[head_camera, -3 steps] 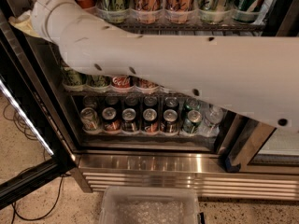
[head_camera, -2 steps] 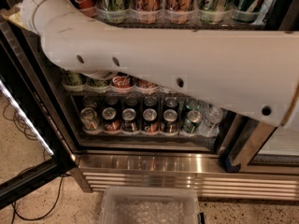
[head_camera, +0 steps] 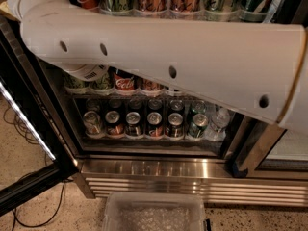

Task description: Pick blue plastic bottle from top shelf of fridge

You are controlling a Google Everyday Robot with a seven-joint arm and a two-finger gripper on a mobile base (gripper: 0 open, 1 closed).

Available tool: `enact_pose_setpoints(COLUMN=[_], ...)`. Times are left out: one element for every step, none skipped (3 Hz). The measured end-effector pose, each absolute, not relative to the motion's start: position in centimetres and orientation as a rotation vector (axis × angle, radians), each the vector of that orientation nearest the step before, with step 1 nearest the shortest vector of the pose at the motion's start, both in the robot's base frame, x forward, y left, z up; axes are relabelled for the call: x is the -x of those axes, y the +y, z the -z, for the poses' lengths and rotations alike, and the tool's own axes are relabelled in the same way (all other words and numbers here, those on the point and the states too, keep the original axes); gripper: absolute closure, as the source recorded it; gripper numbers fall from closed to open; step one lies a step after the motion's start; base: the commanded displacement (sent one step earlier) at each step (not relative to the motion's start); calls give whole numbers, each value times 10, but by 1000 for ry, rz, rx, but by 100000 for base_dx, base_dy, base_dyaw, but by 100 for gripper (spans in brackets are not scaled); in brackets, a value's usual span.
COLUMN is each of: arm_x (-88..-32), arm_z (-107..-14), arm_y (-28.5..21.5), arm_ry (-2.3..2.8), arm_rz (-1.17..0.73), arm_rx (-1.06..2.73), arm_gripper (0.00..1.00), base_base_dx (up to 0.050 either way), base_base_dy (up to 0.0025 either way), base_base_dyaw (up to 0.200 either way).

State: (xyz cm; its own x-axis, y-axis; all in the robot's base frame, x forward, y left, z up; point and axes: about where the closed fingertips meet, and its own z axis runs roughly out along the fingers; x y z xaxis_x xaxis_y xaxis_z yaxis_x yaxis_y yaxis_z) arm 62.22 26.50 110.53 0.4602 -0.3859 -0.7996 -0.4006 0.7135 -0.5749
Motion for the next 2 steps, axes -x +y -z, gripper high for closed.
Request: enact_pose_setpoints(arm_x=[-624, -623], arm_z=[-1103, -1108], arm_y=[263, 262], arm_ry=[1149, 1150], arm_rz=[-3, 2], arm_rx=[818, 806], arm_gripper=[26, 33], base_base_dx=[0, 0], base_base_dy=[0, 0], base_base_dyaw=[0, 0])
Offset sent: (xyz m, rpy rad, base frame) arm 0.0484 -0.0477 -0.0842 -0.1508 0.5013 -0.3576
